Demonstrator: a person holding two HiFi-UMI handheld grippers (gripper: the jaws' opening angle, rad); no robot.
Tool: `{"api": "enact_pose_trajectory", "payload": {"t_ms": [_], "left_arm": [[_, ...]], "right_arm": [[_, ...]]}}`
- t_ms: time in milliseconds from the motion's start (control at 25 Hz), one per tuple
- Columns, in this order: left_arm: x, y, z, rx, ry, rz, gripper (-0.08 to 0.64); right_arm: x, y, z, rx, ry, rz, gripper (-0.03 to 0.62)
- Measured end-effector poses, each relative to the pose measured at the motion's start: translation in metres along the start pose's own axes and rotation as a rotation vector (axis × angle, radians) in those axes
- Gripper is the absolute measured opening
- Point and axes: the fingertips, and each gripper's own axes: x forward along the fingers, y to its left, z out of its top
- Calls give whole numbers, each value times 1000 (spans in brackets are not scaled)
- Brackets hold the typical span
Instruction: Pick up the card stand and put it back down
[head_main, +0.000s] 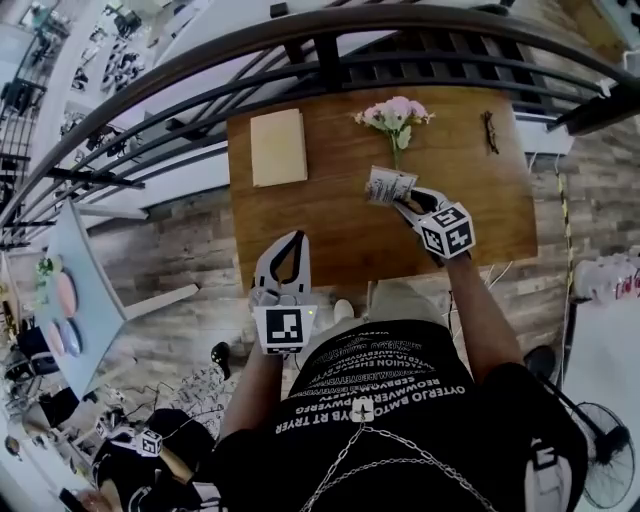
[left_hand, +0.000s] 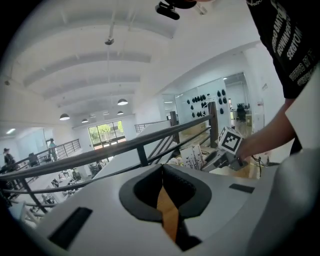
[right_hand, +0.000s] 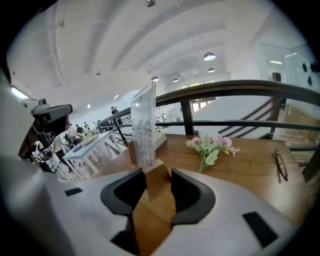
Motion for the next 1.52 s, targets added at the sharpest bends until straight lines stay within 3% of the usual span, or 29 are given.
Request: {"api": "enact_pose_trajectory", "payload": {"t_ms": [280,840,1520], "left_arm": [[-15,-2,13,-61,-32,-63,28],[-57,-6,31,-33,-103,-96,28],[-84,-18,43,-22,-147,-131,28]], "right_arm": [[-47,23,26,-40,-54,-21,170],[-112,76,72,-119,-136,-35,170],[-160,111,105,-187,-230,-59,170]]}}
